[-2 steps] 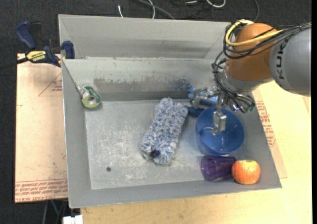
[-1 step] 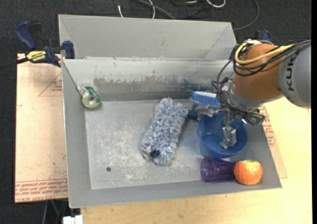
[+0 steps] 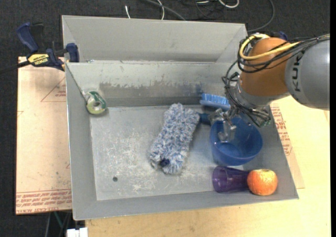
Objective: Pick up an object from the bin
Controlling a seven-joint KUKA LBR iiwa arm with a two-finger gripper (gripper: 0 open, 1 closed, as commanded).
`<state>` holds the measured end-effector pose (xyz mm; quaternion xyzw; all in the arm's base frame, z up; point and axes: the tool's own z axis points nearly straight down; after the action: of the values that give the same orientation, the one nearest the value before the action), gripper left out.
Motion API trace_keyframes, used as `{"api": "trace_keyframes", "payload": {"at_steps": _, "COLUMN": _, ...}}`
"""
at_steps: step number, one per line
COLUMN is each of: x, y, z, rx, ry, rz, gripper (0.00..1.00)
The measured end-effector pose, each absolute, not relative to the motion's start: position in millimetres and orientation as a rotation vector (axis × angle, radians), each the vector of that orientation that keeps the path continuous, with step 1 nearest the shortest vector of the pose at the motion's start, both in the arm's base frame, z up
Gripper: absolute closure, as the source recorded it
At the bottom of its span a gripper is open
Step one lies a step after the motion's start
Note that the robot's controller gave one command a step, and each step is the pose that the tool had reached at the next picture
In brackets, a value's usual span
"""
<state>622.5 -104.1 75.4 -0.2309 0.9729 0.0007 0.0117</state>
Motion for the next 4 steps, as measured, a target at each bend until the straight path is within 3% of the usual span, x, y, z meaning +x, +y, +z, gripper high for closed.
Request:
{"api": "trace_keyframes", "payload": {"at_steps": 1, "x": 622.4, "y": -104, "z": 76, "rx": -0.72, "ry": 3.034, "rz": 0.002, "gripper": 1.0}}
{"api": "trace_keyframes", "payload": {"at_steps": 2, "x": 634.4, "y": -103, "z": 243, "rx": -0.755, "ry": 3.021, "rz": 0.002, "gripper": 1.0}}
{"api": "trace_keyframes", "payload": {"at_steps": 3, "x": 634.3, "y": -104, "z": 242, "rx": -0.755, "ry": 3.021, "rz": 0.002, "gripper": 1.0}}
{"api": "trace_keyframes", "payload": {"at_steps": 4, "x": 643.9, "y": -72, "z": 193, "rx": -1.054, "ry": 2.929, "rz": 0.002, "gripper": 1.0}}
